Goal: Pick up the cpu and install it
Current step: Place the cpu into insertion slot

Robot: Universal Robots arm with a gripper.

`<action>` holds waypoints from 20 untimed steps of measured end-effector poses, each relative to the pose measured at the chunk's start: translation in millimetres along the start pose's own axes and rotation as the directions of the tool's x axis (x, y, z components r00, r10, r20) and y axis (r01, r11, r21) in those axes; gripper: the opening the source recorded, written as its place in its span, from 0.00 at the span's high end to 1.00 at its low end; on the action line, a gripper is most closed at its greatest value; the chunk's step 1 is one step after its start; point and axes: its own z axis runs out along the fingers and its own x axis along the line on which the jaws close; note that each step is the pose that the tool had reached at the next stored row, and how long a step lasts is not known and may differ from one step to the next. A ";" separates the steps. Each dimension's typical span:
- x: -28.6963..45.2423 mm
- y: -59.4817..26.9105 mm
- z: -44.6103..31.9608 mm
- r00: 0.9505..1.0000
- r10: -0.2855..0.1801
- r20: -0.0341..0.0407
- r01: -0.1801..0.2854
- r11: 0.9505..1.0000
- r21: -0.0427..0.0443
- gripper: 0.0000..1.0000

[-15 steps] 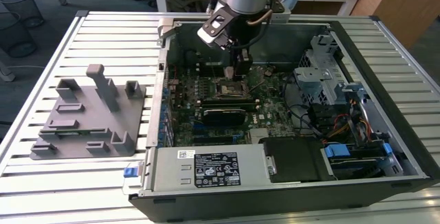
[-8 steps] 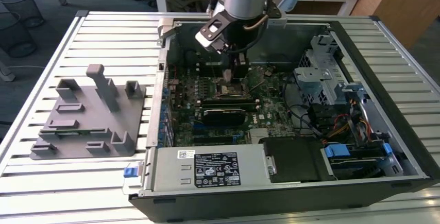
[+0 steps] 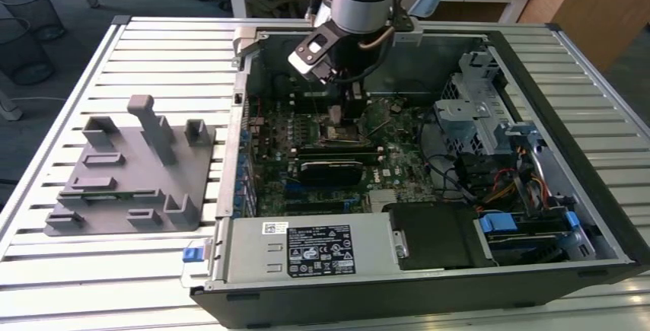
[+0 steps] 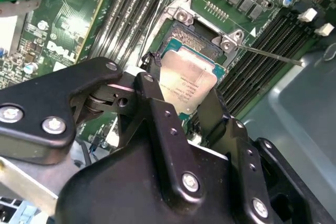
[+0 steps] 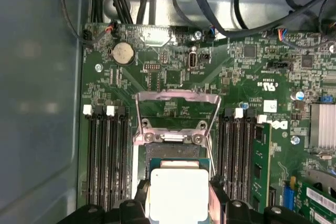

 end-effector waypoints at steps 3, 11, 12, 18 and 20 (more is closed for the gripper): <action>0.5 0.1 5.2 1.000 0.000 -0.001 0.000 1.000 0.000 0.47; 1.0 -0.2 12.2 1.000 0.001 0.000 -0.001 1.000 0.000 0.47; 1.0 -0.2 12.3 1.000 0.001 0.000 -0.001 1.000 0.000 0.47; 1.1 -0.5 13.5 1.000 0.001 -0.001 -0.001 1.000 0.000 0.47; 1.1 -0.7 14.0 1.000 0.001 0.000 -0.001 1.000 0.000 0.47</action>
